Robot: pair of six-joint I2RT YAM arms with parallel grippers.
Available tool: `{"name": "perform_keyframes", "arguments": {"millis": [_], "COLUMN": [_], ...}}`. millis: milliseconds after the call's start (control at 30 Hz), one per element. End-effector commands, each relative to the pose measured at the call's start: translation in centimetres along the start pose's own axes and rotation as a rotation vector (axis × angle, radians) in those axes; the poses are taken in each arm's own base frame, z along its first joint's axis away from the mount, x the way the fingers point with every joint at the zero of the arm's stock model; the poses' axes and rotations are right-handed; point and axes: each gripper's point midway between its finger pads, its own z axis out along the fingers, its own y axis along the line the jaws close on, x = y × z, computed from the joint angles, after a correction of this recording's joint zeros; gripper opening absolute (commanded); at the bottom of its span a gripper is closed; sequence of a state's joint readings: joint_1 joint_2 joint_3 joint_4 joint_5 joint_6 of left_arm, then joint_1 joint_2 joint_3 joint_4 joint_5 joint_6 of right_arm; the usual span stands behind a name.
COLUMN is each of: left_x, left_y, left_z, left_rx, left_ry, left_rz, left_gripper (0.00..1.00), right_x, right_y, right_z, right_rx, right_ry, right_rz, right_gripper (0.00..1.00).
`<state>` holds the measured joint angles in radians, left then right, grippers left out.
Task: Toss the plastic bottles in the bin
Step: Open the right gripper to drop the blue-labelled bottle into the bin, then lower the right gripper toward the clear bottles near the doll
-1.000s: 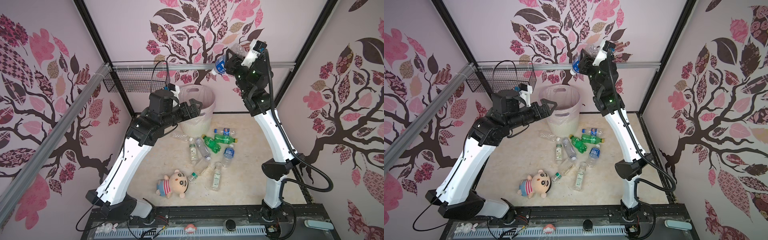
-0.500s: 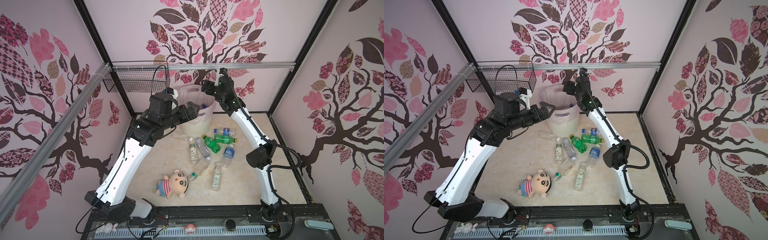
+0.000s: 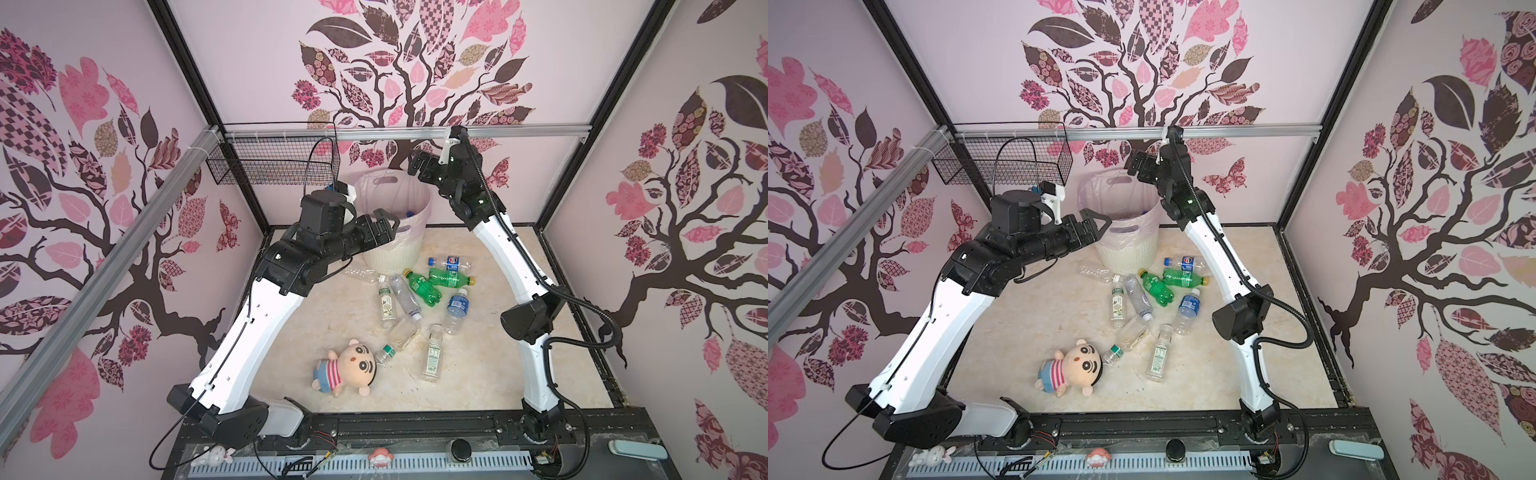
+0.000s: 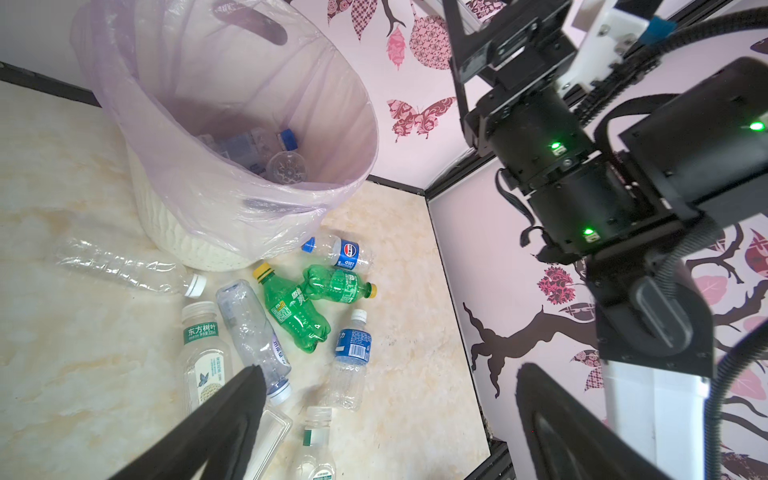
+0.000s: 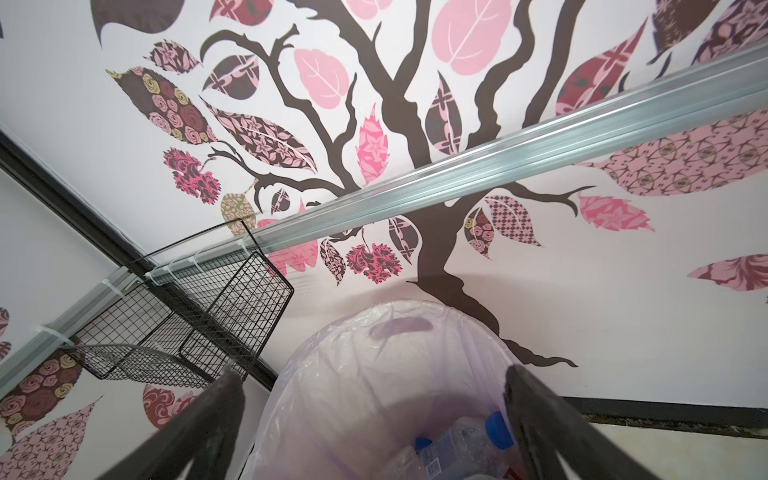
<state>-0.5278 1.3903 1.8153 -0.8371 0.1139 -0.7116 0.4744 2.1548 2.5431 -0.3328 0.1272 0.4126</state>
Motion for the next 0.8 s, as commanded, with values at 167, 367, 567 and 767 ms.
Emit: {"name": "perform_keyframes", "arguments": {"millis": [167, 367, 567, 767], "left_x": [1.5, 3.3, 5.1, 6.3], "left_y": [0.9, 0.9, 1.4, 2.8], "left_z": [1.2, 3.2, 4.8, 5.7], "left_rx": [0.012, 0.02, 0.024, -0.011], "left_ry": [0.012, 0.05, 0.092, 0.119], "left_rz": [-0.011, -0.013, -0.027, -0.033], "left_gripper": [0.97, 0.97, 0.97, 0.97], "right_x": [-2.8, 0.4, 6.1, 15.7], "right_y": [-1.0, -4.3, -8.1, -11.8], "right_z": [-6.5, -10.2, -15.4, -20.5], "right_rx": [0.081, 0.195, 0.289, 0.361], "right_ry": [0.033, 0.15, 0.297, 0.534], "right_rz": [-0.072, -0.101, -0.077, 0.063], "right_gripper": [1.0, 1.0, 1.0, 1.0]}}
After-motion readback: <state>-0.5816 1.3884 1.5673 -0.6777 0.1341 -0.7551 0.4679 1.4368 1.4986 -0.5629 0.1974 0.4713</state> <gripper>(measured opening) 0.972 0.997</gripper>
